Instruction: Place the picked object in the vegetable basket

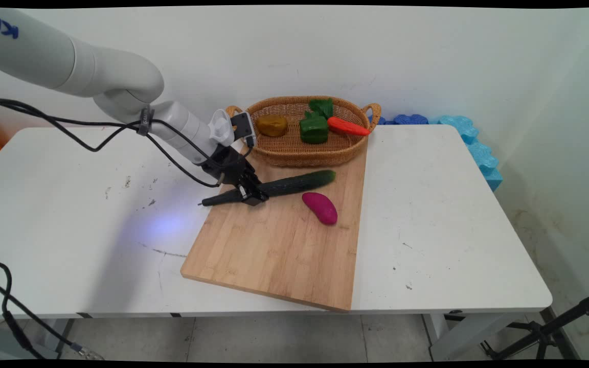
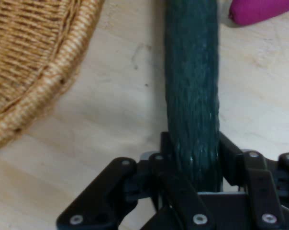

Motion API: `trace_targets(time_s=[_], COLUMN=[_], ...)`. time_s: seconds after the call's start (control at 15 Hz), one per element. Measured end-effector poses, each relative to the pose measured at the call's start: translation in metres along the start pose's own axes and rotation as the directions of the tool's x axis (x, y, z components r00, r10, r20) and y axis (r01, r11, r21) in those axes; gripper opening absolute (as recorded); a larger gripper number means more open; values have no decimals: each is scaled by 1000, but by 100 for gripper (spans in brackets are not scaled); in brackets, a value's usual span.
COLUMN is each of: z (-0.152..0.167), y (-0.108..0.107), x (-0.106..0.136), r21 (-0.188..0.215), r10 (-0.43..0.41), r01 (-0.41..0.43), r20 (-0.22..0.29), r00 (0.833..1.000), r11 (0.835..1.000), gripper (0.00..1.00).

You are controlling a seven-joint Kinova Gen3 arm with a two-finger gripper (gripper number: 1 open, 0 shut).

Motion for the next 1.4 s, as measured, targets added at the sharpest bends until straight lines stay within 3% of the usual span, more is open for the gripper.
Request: trace_targets(time_s=[0.53,1.4], z=[-9,-81], y=[3,-13], x=[6,49], r21=[-4,34], r10=[38,107], r01=[-38,-104], r20=[-13,-95], r00=[999,990], r11=[999,994], gripper=[0,0])
